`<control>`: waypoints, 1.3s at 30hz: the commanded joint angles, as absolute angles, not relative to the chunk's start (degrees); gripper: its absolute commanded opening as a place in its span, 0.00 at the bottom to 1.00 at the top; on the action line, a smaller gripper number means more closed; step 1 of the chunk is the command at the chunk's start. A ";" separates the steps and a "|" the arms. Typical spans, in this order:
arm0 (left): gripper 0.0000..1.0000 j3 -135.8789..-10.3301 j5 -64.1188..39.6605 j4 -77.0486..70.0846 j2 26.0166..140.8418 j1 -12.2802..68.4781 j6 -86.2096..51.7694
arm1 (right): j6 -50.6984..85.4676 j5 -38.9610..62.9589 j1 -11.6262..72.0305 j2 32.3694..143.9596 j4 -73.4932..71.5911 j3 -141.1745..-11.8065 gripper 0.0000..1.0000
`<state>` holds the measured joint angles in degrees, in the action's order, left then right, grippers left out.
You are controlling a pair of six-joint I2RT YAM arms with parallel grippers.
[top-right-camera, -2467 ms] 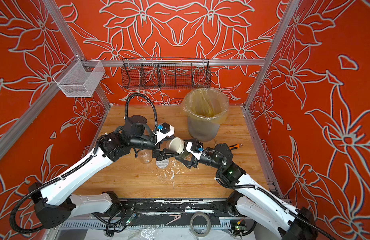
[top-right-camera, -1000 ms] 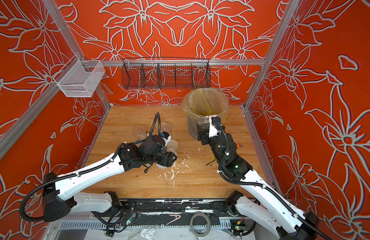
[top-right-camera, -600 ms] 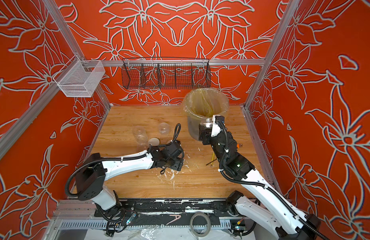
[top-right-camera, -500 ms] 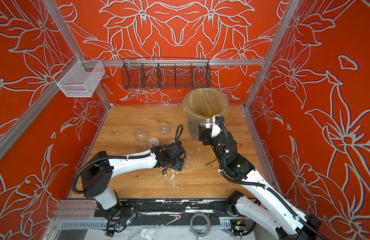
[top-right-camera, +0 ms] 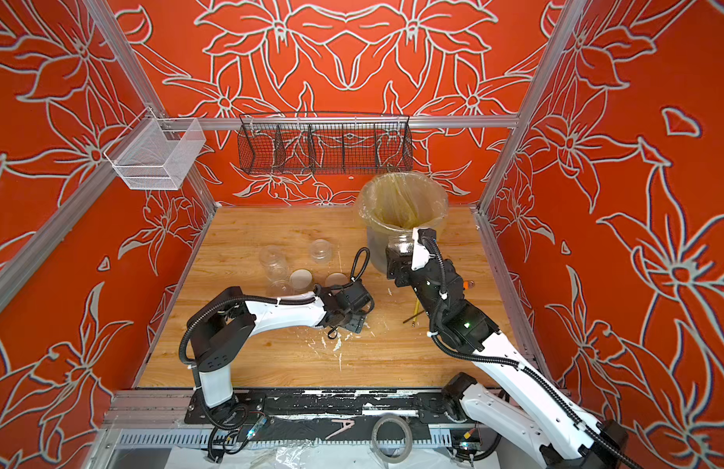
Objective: Empty moldy tea leaves from jars
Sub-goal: Place the lid at the center of the board, then adjust the jar.
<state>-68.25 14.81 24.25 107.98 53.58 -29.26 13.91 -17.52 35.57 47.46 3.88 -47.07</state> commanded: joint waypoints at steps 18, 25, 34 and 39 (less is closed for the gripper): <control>0.97 -66.34 10.09 25.74 92.38 52.71 -29.70 | 14.01 -15.87 35.14 47.37 0.53 -46.94 0.19; 0.99 -66.14 -2.11 21.59 77.66 46.58 -32.14 | 9.62 -4.21 35.16 46.85 -6.07 -44.12 0.19; 0.98 -70.38 -23.66 13.10 70.89 41.93 -33.96 | 5.90 17.50 35.20 49.36 -13.05 -43.56 0.19; 1.00 -73.51 -29.81 11.46 72.51 41.75 -33.75 | 6.31 23.41 35.29 51.78 -13.01 -45.10 0.19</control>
<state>-71.92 -22.98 14.20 71.68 42.04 -33.47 7.31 16.62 35.31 51.40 -8.36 -42.33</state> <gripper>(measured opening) 0.994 0.830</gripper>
